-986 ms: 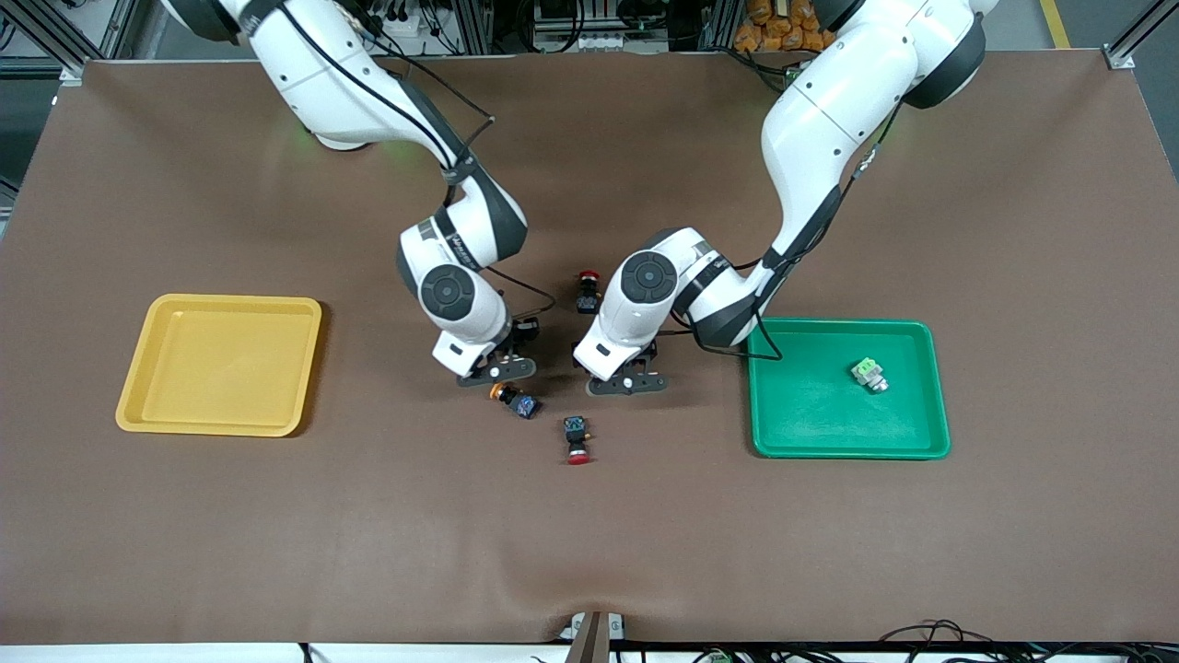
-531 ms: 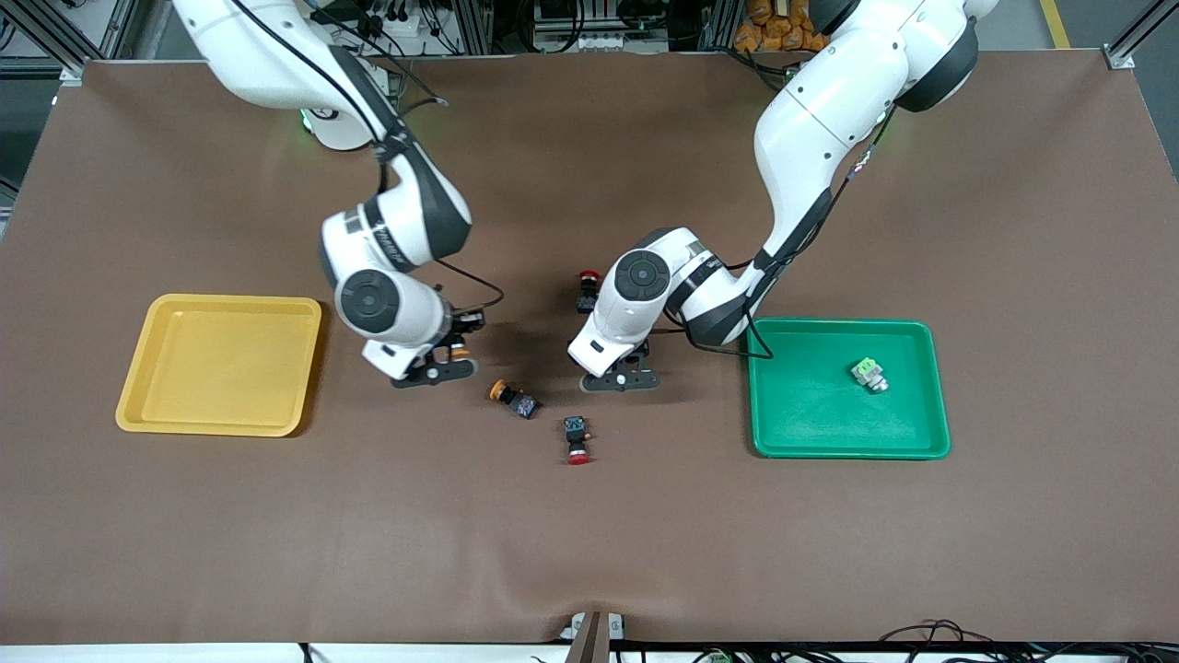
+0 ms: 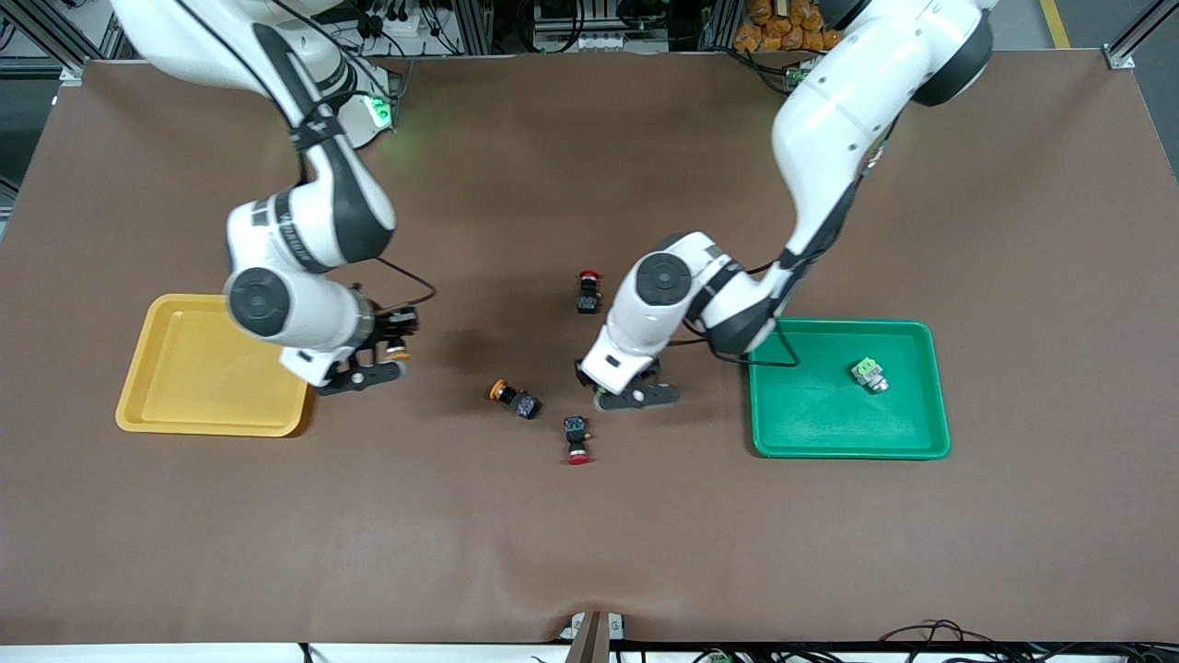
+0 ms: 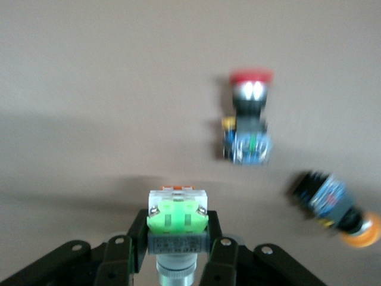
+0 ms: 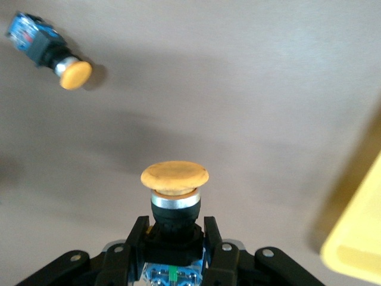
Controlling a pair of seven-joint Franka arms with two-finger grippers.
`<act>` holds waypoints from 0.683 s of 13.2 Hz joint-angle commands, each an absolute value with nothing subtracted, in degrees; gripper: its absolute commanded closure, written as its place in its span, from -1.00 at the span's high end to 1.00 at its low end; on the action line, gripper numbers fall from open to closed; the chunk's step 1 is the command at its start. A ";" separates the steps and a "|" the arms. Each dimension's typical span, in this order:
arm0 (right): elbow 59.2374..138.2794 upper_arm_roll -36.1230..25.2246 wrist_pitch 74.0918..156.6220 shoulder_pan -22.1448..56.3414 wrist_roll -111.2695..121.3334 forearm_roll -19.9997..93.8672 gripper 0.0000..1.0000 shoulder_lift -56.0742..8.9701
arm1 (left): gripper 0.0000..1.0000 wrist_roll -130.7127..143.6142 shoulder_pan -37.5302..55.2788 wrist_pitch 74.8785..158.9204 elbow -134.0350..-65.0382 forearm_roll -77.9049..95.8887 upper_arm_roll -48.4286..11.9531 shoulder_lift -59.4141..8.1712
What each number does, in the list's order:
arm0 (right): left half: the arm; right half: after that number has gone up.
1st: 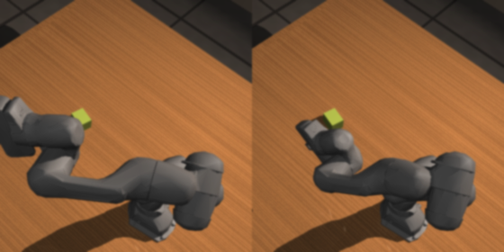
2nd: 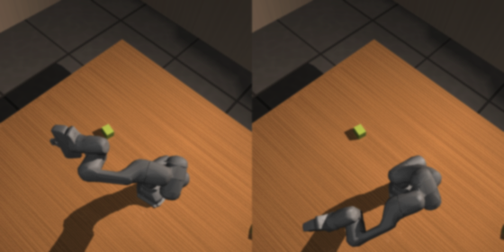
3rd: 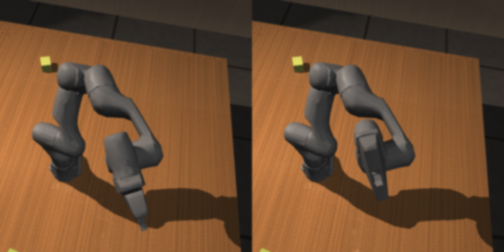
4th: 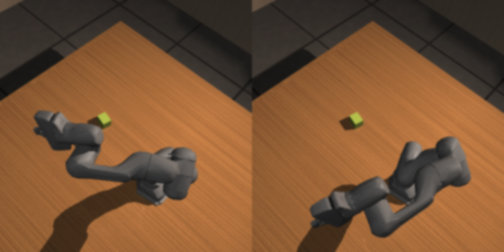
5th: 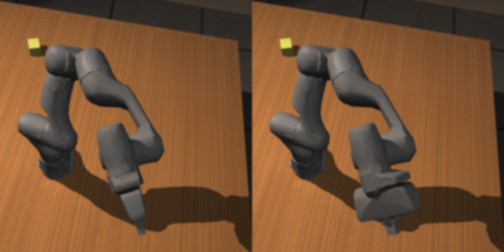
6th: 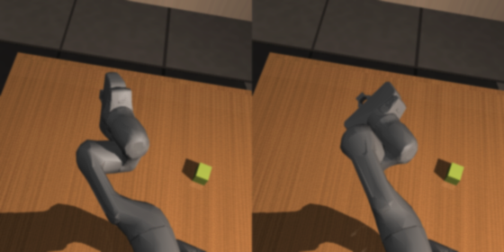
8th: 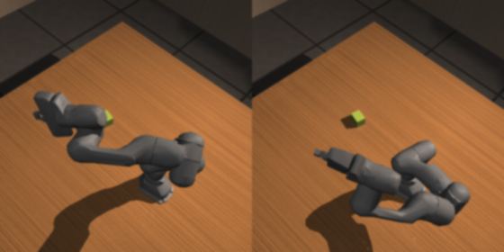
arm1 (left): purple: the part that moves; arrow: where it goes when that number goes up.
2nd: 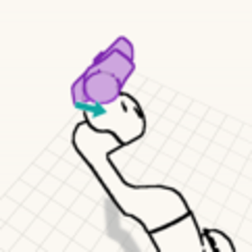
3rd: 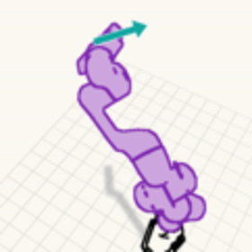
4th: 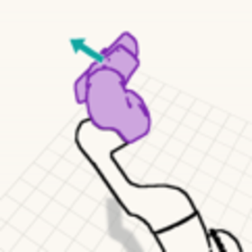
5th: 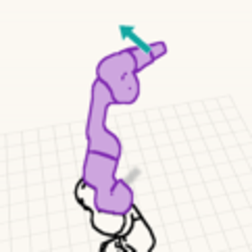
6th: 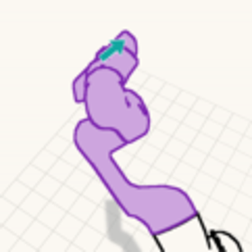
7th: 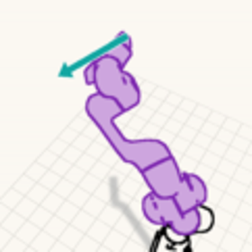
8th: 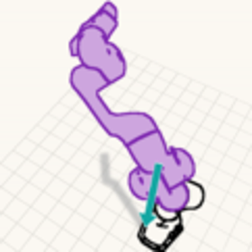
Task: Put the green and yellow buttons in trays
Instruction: 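Carry the held buttons toward their matching trays with both grippers, then open the right gripper over the yellow tray while the left gripper lowers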
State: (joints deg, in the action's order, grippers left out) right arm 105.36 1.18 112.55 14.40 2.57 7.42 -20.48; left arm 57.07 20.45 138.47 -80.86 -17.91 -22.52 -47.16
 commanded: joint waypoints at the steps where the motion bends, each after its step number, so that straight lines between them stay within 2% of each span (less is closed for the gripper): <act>1: 109.77 2.37 112.50 6.45 15.24 7.03 -1.00 -17.14 | -1.00 58.18 15.41 132.82 -82.70 -15.75 -24.51 -39.31; 4: 112.06 2.37 112.67 0.19 27.56 7.47 -1.00 -17.31 | -1.00 57.39 8.72 128.42 -82.79 -13.36 -27.76 -34.64; 7: 112.50 2.37 113.11 -6.74 38.46 7.47 -1.00 -18.45 | -1.00 56.78 5.81 122.28 -82.88 -13.36 -27.95 -30.86; 9: 111.80 2.37 113.46 -11.40 48.29 7.73 -1.00 -22.22 | -1.00 56.25 3.44 119.45 -83.23 -13.36 -27.95 -29.19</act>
